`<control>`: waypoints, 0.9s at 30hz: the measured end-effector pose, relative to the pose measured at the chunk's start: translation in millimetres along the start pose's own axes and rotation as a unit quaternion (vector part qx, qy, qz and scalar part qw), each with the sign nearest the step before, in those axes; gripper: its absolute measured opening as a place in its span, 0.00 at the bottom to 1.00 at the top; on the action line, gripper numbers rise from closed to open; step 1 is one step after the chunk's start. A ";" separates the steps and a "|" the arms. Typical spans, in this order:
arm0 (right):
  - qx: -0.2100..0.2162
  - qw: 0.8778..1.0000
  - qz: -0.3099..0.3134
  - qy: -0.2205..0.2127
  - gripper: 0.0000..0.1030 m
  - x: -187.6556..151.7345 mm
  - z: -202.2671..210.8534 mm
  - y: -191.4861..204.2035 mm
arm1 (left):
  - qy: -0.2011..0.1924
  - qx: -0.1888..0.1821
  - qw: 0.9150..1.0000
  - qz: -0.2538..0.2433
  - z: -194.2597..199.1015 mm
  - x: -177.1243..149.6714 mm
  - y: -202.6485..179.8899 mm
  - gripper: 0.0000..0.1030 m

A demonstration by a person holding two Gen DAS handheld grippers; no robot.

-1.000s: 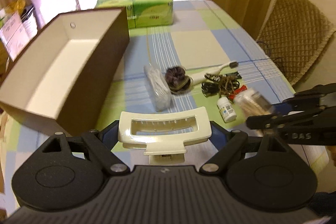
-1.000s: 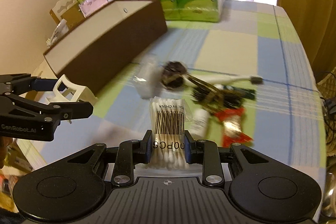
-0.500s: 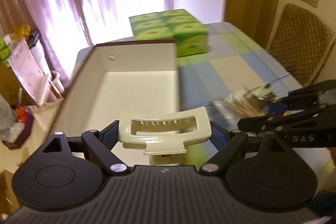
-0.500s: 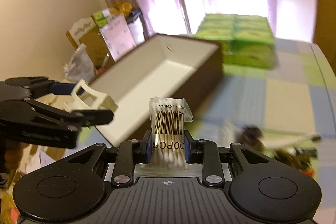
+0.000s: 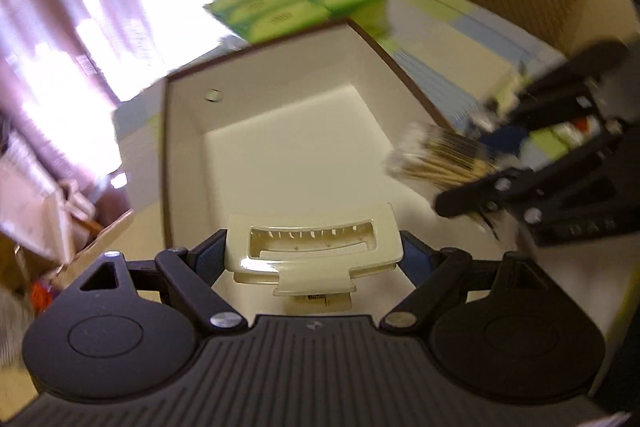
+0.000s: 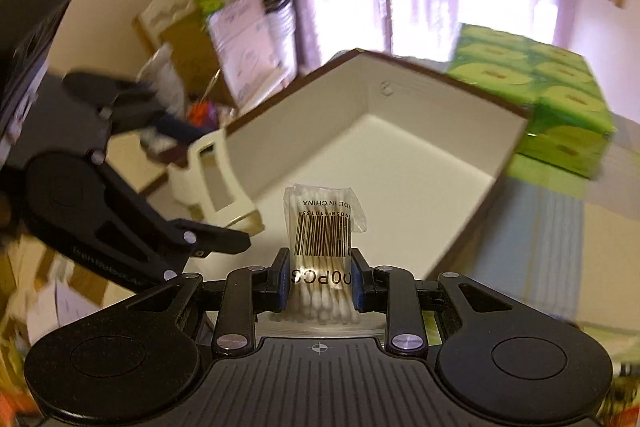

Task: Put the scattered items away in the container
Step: 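Carry the hair clip and swab bag into the box and release both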

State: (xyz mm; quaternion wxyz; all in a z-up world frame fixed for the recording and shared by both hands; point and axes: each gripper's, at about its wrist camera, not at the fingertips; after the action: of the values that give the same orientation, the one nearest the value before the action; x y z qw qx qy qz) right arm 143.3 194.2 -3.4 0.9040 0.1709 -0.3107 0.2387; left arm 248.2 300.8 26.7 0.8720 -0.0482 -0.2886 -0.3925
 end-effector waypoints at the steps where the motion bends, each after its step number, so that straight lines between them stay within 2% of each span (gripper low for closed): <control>1: 0.000 1.000 0.009 0.008 0.31 -0.3 -6.8 0.8 | 0.009 -0.013 1.000 -0.011 -6.9 -2.4 1.8 0.82; 9: 0.002 0.994 0.085 0.075 0.31 2.3 -55.2 2.4 | 0.065 -0.077 0.989 -0.107 -54.6 -17.3 1.7 0.82; 14: 0.001 0.990 0.104 0.100 0.31 5.5 -77.2 -2.7 | 0.077 -0.130 0.984 -0.100 -71.4 -16.2 14.1 0.84; 17: 0.012 0.989 0.108 0.100 0.31 4.9 -78.6 -8.0 | 0.081 -0.135 0.983 -0.091 -76.9 -12.0 19.5 0.84; 19: 0.013 0.989 0.114 0.099 0.33 5.8 -77.8 -9.6 | 0.085 -0.133 0.983 -0.091 -79.7 -11.8 22.4 0.88; 20: 0.014 0.988 0.117 0.097 0.58 5.6 -77.2 -10.5 | 0.088 -0.134 0.983 -0.088 -81.1 -11.0 23.9 0.90; 21: 0.010 0.988 0.121 0.090 0.79 4.8 -75.1 -10.6 | 0.093 -0.139 0.982 -0.086 -82.1 -10.8 25.6 0.90; 22: 0.001 0.989 0.128 0.075 0.90 4.5 -71.3 -7.3 | 0.098 -0.140 0.981 -0.093 -82.5 -11.4 24.9 0.92; 27: 0.009 0.987 0.144 0.066 0.90 6.7 -62.4 -10.4 | 0.095 -0.140 0.981 -0.093 -80.0 -7.8 28.4 0.94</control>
State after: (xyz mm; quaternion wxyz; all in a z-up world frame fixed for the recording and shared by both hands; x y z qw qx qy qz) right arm 183.5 216.3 -47.5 0.8769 0.1167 -0.2697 0.3804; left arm 301.5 300.6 -39.7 0.8396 -0.1050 -0.1495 -0.5116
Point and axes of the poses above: each gripper's, at about its wrist camera, not at the fingertips, and z roughly against the way its jaws point, y to its left, x to its top, and after that the axes turned 1 degree about -y, right-handed
